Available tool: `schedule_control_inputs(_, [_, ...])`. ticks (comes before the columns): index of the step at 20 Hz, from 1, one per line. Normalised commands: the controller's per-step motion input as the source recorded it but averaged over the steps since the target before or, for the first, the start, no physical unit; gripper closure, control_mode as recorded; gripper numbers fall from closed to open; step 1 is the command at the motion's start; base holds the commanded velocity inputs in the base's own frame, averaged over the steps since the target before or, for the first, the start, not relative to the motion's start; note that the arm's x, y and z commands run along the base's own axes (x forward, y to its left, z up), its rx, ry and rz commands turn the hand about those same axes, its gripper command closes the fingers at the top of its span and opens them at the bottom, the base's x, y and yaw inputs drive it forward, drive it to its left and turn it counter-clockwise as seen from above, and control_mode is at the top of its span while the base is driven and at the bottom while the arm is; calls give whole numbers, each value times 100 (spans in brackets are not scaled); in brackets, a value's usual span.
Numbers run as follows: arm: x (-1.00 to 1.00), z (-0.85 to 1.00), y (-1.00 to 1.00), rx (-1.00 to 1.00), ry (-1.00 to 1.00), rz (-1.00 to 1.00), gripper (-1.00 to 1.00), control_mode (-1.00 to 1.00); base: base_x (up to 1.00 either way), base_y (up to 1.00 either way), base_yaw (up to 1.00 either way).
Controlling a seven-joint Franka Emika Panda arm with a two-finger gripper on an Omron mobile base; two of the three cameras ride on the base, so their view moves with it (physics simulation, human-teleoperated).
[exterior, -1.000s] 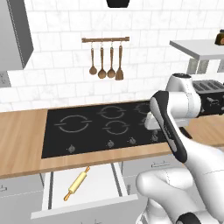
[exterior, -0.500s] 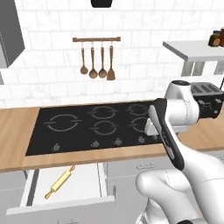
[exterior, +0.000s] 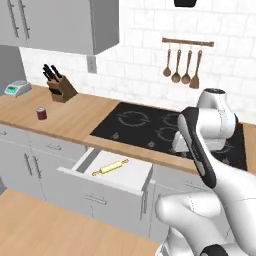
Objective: Pick the rolling pin from the drawer and place it on the counter.
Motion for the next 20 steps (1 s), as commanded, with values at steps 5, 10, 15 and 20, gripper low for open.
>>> schedule_control_inputs(5, [0, 0, 0, 0, 0, 0, -100, 100, -5, -10, 93])
schedule_control_inputs(10, [0, 0, 0, 0, 0, 0, -100, 100, -32, -69, 53])
schedule_control_inputs(15, [0, 0, 0, 0, 0, 0, -100, 100, -25, -52, 52])
schedule_control_inputs(20, [0, 0, 0, 0, 0, 0, -100, 100, 10, -24, 49])
